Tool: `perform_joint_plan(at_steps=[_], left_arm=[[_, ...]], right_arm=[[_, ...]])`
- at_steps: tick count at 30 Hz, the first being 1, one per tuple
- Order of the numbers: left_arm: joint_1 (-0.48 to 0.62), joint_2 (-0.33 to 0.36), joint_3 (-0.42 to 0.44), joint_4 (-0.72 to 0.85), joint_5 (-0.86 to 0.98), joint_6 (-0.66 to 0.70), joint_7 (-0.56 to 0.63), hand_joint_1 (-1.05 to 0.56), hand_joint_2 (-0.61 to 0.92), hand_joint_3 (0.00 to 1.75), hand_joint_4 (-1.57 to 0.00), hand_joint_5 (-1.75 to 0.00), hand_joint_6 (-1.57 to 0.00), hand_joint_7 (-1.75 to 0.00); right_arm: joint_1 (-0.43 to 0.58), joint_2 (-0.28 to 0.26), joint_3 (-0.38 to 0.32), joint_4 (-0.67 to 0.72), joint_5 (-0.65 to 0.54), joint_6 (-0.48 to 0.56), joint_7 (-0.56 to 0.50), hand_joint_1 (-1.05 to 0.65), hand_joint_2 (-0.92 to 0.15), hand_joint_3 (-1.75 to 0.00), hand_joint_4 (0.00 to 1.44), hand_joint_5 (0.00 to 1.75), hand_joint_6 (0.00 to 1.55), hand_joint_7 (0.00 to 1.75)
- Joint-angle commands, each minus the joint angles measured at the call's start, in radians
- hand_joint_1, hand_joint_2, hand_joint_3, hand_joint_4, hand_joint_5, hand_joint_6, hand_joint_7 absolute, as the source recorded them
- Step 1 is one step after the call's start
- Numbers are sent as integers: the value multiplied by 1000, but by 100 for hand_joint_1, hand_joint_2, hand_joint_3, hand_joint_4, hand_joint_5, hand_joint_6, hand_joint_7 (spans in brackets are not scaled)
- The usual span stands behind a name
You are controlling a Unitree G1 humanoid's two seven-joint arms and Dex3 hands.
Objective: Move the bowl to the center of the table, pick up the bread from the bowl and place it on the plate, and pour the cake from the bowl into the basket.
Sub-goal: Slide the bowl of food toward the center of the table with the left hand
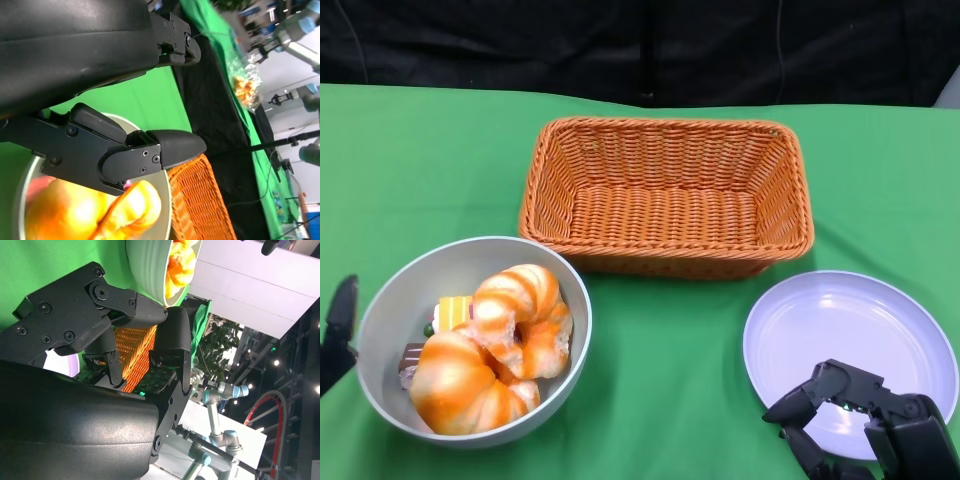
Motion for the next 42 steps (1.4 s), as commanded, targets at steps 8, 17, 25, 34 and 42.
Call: perform_joint_plan(at_steps=[8,17,25,34,42], left_arm=[[-103,55,68,89,-207,267,-54,-72,92,91,0,0,0,0],[-164,144,67,246,-319,355,-184,-74,92,90,0,0,0,0],[-185,157,64,255,-424,474,-249,-75,92,84,0,0,0,0],[-243,165,78,333,-516,646,-234,-76,92,83,0,0,0,0],[-249,181,19,331,-506,696,-270,-78,92,83,0,0,0,0]], right_arm=[[12,-10,-4,-18,12,6,2,-27,-61,-84,69,147,80,106],[21,-8,-1,-32,19,15,5,-27,-60,-84,69,147,80,106],[25,-9,-1,-39,19,21,6,-27,-61,-83,70,145,80,106],[27,-9,-4,-43,16,17,8,-26,-60,-84,70,145,79,105],[33,-7,-4,-54,16,26,6,-26,-60,-85,69,145,79,106]])
